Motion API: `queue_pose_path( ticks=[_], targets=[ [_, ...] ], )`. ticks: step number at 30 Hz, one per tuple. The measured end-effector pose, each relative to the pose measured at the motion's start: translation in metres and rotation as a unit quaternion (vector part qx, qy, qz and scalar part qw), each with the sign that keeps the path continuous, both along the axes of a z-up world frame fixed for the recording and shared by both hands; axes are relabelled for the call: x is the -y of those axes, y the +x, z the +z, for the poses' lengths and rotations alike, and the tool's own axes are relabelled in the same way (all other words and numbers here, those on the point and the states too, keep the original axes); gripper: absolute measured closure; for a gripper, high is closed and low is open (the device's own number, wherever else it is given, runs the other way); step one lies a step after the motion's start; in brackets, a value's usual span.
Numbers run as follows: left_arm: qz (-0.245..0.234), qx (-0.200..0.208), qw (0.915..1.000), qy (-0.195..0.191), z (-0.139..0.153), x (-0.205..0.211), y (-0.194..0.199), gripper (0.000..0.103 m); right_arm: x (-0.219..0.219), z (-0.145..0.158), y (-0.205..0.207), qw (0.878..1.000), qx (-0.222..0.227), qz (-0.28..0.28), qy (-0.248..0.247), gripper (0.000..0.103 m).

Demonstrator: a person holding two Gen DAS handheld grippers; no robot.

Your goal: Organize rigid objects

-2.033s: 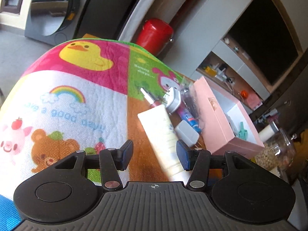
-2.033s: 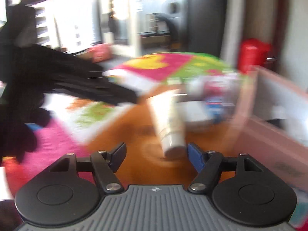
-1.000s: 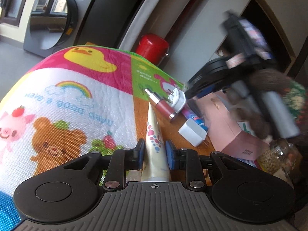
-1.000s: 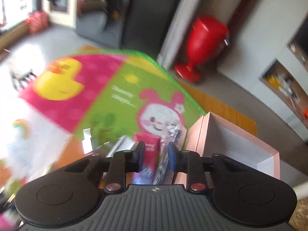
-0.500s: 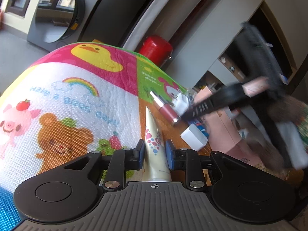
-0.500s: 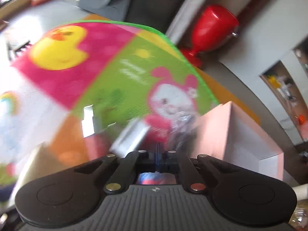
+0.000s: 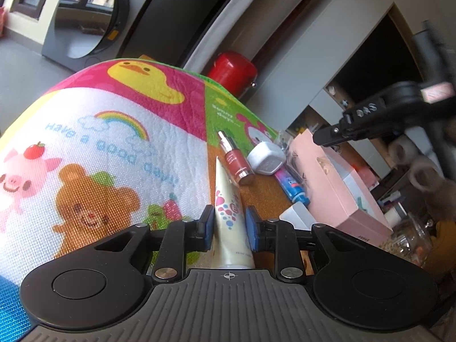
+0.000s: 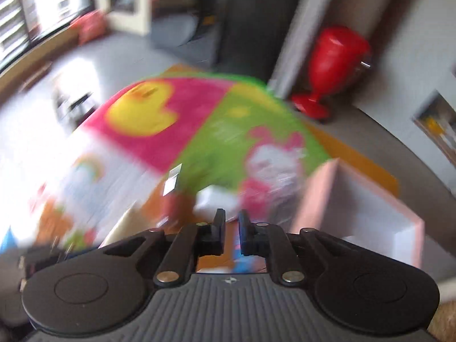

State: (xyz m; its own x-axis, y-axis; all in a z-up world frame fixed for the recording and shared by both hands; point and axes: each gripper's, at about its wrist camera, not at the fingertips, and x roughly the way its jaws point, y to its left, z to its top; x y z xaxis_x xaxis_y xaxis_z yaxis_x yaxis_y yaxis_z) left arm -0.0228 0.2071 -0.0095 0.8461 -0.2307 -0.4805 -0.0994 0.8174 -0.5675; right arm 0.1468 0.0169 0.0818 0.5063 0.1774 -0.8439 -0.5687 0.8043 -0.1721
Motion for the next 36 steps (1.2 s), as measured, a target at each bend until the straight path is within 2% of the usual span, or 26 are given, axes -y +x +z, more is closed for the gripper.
queue_pose_path(
  ticks=[3,5,9,10,13,16,17,23,28,32,36],
  targets=[
    [0.0,0.0,1.0,-0.001,0.0,0.0,-0.001,0.075,0.0,-0.013,0.03,0.999,-0.015,-0.031,-0.015,0.093],
    [0.0,0.0,1.0,-0.002,0.0,0.0,0.0,0.075,-0.006,-0.03,0.037,0.998,-0.015,-0.034,-0.046,0.093],
    [0.0,0.0,1.0,-0.006,0.0,-0.001,-0.001,0.075,-0.024,-0.069,0.046,0.988,0.033,-0.033,-0.144,0.093],
    [0.0,0.0,1.0,-0.007,-0.001,-0.002,-0.001,0.075,-0.029,-0.074,0.049,0.985,0.05,-0.032,-0.161,0.09],
    [0.0,-0.001,1.0,-0.009,-0.001,-0.002,-0.001,0.075,-0.041,-0.082,0.058,0.981,0.046,-0.034,-0.185,0.08],
    [0.0,-0.001,0.9999,-0.012,-0.001,-0.003,-0.002,0.075,-0.05,-0.092,0.056,0.974,0.054,-0.01,-0.221,0.072],
    [0.0,-0.001,0.9999,-0.013,-0.001,-0.003,-0.002,0.075,-0.05,-0.093,0.054,0.974,0.051,-0.008,-0.221,0.072],
    [0.001,-0.001,0.9999,-0.016,-0.002,-0.004,-0.002,0.076,-0.036,-0.083,0.038,0.99,0.009,-0.002,-0.141,0.083],
    [0.001,-0.001,0.9999,-0.016,-0.002,-0.004,-0.002,0.076,-0.021,-0.077,-0.007,0.995,-0.005,0.046,-0.09,0.083],
    [-0.004,-0.001,1.0,-0.008,0.0,-0.001,-0.001,0.076,0.002,-0.072,-0.039,0.997,-0.037,0.057,-0.038,0.083],
    [-0.073,-0.003,0.9973,-0.01,0.006,0.007,0.003,0.073,0.034,-0.07,-0.072,0.996,-0.06,0.072,0.007,0.083]
  ],
)
